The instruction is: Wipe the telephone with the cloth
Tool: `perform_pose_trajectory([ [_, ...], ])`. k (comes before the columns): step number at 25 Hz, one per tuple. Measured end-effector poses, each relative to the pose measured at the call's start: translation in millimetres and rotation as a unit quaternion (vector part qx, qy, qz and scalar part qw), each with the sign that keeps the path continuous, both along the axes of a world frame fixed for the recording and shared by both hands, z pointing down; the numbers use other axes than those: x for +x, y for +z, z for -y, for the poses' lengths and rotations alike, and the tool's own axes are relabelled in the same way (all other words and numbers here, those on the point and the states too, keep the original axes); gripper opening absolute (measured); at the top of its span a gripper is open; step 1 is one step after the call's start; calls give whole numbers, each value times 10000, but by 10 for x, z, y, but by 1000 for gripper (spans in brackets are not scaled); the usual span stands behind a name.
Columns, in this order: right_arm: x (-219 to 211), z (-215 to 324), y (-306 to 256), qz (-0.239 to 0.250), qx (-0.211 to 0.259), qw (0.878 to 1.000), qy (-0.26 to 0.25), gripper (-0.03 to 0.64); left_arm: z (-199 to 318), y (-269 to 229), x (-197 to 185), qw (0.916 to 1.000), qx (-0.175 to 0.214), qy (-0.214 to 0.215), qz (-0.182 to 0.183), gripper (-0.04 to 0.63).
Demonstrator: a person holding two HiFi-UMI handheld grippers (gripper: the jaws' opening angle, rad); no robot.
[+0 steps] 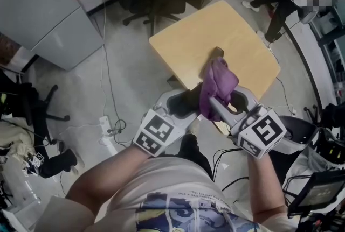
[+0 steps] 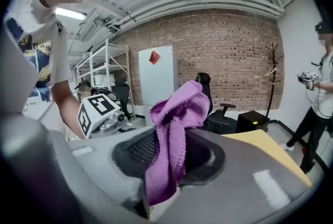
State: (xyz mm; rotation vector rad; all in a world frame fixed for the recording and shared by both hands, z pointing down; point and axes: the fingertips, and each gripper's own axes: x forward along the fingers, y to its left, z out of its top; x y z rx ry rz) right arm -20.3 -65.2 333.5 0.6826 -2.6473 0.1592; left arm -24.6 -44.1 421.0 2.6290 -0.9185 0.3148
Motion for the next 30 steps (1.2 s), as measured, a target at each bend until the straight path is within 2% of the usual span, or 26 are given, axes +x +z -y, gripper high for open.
perform_pose_trajectory([
  [9, 593, 465, -21, -41, 82, 9960, 894, 116, 3, -9, 6, 9998, -128, 59, -152, 250],
  [15, 922, 670, -51, 173, -48, 9896, 1425, 117, 108, -98, 54, 9953, -532, -29, -808, 250],
  [18, 958, 665, 28, 235, -145, 9894, 1426, 117, 197, -109, 57, 9899, -786, -83, -1177, 250],
  [22, 887, 589, 136, 268, -308, 9905, 1315, 117, 288, -124, 34, 9838, -1001, -156, -1481, 250],
  [30, 631, 349, 349, 304, -709, 9924, 963, 116, 457, -248, 19, 9557, -1592, -329, -2454, 250],
])
